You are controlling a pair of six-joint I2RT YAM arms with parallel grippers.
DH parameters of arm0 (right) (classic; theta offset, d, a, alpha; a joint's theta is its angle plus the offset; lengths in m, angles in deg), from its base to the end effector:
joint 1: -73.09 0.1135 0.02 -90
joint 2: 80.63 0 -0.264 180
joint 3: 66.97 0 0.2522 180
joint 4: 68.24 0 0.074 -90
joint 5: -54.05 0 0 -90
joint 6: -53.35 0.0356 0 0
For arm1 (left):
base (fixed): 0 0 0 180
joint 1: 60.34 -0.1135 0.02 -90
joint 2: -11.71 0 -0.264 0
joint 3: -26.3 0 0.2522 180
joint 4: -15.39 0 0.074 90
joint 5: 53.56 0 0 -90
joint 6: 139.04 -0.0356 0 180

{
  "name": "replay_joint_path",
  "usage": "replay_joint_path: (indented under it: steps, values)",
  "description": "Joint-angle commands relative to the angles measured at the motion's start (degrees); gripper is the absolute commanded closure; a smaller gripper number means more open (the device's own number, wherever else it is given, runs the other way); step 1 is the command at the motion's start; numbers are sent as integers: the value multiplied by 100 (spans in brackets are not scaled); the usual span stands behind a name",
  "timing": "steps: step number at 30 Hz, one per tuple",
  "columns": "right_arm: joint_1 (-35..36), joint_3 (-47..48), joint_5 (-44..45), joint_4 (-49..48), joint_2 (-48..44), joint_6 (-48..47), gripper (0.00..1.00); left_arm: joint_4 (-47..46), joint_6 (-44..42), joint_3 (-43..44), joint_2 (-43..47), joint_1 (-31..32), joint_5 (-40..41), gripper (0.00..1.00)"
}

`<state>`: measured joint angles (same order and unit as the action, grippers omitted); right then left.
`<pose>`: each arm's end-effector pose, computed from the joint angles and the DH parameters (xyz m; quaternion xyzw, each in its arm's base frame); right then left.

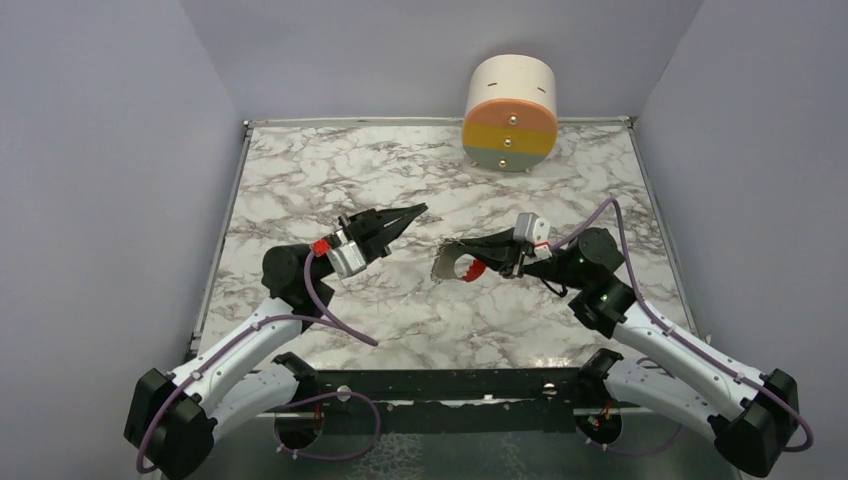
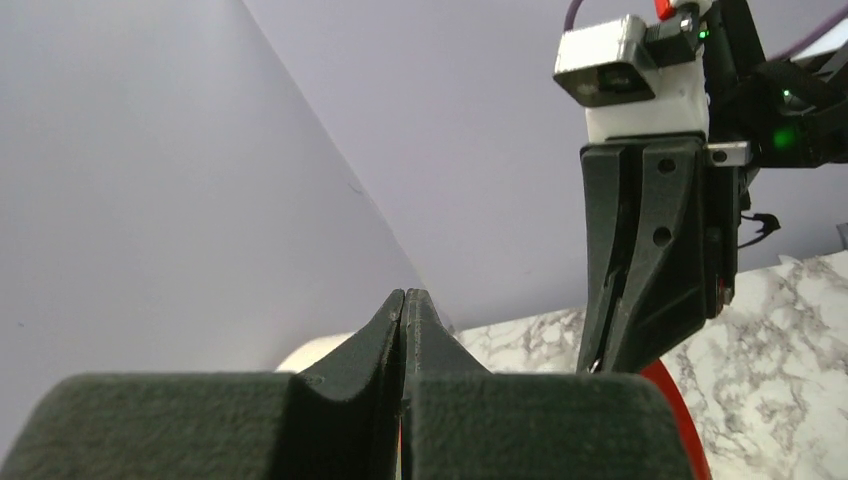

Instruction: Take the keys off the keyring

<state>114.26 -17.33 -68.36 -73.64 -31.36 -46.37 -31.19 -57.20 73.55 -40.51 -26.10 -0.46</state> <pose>0.1406 0.1483 0.3256 -0.4636 0.4926 0.3732 0.6349 0.1418 -0.1224 0.3684 0.4097 0.2581 -0.3216 0.8137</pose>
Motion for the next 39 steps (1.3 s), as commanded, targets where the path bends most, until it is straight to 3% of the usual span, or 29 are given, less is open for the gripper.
replay_joint_path:
  steps: [1, 9, 11, 16, 23, 31, 39]
  values:
    - [-3, -20, 187, -120, -168, 2, 98, 423, 366, -45, -216, -10, -25, 100]
    - [4, -202, 587, -414, -324, -72, 98, 1342, 822, -211, -297, -13, -89, 80]
    - [5, -233, 607, -488, -363, -56, 98, 1418, 985, -305, -245, -8, -148, 80]
    - [5, -342, 876, -678, -451, -120, 98, 1419, 1325, -593, -93, 27, -123, 91]
    - [6, -382, 890, -989, -415, -127, 98, 1379, 1603, -529, -422, 103, -278, 85]
    - [5, -395, 588, -1145, -395, 15, 98, 473, 1950, -523, -822, 170, -458, 76]
    - [5, -425, 395, -1249, -411, 138, 98, -944, 2694, -504, -1217, 166, -761, 77]
